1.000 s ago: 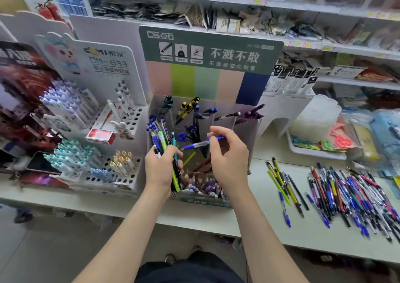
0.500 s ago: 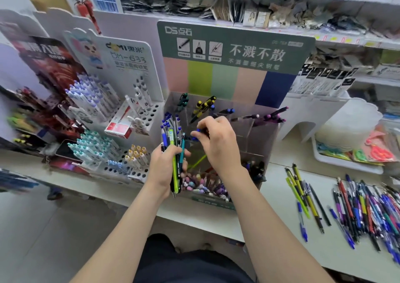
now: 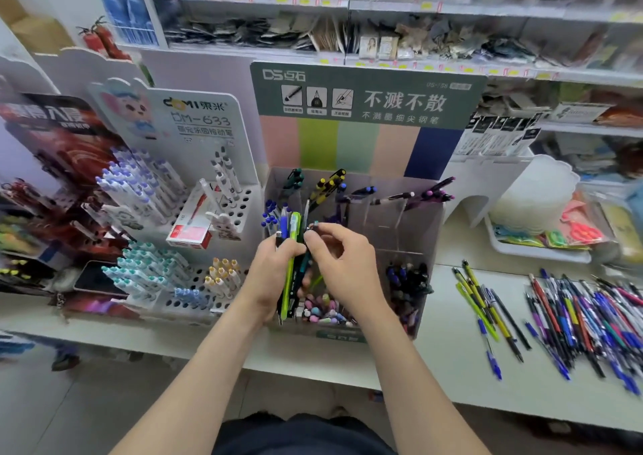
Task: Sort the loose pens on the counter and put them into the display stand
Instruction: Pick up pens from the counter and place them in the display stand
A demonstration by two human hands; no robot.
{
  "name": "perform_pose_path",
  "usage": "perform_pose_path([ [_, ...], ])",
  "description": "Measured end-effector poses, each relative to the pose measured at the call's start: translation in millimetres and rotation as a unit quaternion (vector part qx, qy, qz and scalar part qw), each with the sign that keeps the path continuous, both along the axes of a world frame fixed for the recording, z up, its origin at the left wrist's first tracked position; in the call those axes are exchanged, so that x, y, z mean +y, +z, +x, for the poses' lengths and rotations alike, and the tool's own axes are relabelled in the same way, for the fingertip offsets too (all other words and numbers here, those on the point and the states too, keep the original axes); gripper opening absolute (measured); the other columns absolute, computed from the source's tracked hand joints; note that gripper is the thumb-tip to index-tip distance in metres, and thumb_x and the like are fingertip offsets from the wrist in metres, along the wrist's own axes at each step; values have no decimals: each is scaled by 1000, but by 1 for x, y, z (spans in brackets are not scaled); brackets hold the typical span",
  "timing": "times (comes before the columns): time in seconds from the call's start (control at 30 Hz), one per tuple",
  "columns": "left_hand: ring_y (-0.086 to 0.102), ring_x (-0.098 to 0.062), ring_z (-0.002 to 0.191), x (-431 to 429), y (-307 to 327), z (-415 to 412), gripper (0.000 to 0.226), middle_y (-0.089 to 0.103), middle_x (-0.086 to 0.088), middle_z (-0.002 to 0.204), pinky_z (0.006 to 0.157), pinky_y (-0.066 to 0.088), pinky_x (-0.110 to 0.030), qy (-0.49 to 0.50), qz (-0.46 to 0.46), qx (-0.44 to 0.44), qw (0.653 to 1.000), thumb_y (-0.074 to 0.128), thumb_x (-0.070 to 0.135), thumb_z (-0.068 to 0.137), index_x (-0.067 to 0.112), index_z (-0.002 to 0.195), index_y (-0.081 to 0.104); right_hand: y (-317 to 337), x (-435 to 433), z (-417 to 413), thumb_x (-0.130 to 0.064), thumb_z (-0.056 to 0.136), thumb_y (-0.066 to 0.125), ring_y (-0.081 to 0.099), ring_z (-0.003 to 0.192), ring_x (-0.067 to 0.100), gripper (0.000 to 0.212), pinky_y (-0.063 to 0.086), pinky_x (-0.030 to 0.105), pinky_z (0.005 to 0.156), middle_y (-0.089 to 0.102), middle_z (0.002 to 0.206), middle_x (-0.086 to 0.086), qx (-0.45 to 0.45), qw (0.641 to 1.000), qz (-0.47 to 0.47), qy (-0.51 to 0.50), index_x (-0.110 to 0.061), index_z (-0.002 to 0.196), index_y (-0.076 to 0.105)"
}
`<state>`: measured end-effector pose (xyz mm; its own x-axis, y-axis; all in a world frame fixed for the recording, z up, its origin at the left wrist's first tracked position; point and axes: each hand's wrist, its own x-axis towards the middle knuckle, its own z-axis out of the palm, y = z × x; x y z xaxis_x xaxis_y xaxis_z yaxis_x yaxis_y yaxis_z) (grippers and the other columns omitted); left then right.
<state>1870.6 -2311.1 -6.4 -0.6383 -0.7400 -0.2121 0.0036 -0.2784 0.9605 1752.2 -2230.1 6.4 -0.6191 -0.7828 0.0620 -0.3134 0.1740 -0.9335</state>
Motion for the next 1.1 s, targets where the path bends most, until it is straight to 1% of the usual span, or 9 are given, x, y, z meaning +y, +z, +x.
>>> perform_pose_path([
  [0.1, 52, -30, 55, -8, 0, 1, 16, 58, -21, 67, 49, 45, -36, -14, -36, -34, 999, 56, 19, 94, 4, 93, 60, 4, -3, 7, -31, 99, 73, 70, 78, 3, 11, 51, 14, 71, 76, 86, -10, -30, 998, -27, -50, -23, 104, 78],
  [0.23, 60, -33, 60, -18, -1, 2, 23, 64, -19, 82, 57, 52, -46, 49, -80, -60, 994, 66, 15, 93, 22, 114, 59, 18, -9, 14, -26, 107, 63, 63, 73, 11, 8, 53, 32, 70, 68, 84, -7, -31, 966, -191, -172, -20, 111, 64],
  [0.4, 53, -30, 53, -29, 21, 14, 83, 69, -15, 95, 47, 48, -37, 56, -94, -9, 994, 57, -1, 100, 62, 146, 29, 44, -34, 6, -21, 109, 60, 75, 90, 18, 18, 62, 39, 80, 76, 102, -1, 63, 936, -271, -215, -10, 123, 59],
  [0.5, 52, -28, 52, -38, 28, 20, 70, 65, -21, 88, 43, 42, -32, 26, -67, 13, 997, 54, 1, 104, 54, 144, 33, 47, -63, -5, -17, 109, 61, 74, 88, 13, 21, 60, 27, 75, 76, 101, 5, 177, 938, -247, -168, -4, 126, 56],
  [0.67, 50, -27, 57, -44, 33, 26, 37, 58, -19, 94, 40, 35, -27, -22, 43, 71, 996, 56, 8, 103, 33, 130, 52, 24, -106, -24, -24, 105, 63, 63, 87, 26, 11, 43, 42, 77, 73, 89, -1, 445, 886, -72, -104, -18, 112, 71],
  [0.77, 50, -25, 58, -48, 36, 28, 36, 63, -17, 100, 39, 36, -25, -38, 81, 107, 990, 60, 14, 92, 24, 126, 53, 19, -110, -29, -33, 105, 59, 52, 106, 34, 21, 39, 45, 80, 74, 111, 0, 506, 854, 46, -117, -27, 110, 79],
  [0.87, 52, -25, 60, -53, 36, 30, 31, 65, -17, 108, 39, 37, -25, -49, 96, 121, 987, 59, 13, 98, 23, 127, 53, 26, -99, -21, -34, 108, 49, 50, 105, 28, 33, 41, 42, 83, 70, 120, 2, 449, 886, 10, -112, -22, 121, 77],
  [1.0, 51, -24, 56, -55, 36, 30, 28, 63, -14, 91, 37, 37, -24, -93, 88, 127, 984, 49, 7, 107, 17, 134, 51, 40, -71, 9, -32, 103, 66, 68, 83, 4, 20, 53, 23, 79, 77, 91, -11, 162, 980, -83, -84, -19, 104, 81],
  [1.1, 51, -24, 57, -49, 33, 30, 40, 57, -13, 85, 38, 39, -24, -142, 102, 129, 976, 56, 13, 102, 20, 141, 53, 29, -58, 19, -33, 99, 72, 73, 83, 5, 14, 60, 31, 81, 79, 86, -11, -24, 997, -48, -62, -24, 101, 82],
])
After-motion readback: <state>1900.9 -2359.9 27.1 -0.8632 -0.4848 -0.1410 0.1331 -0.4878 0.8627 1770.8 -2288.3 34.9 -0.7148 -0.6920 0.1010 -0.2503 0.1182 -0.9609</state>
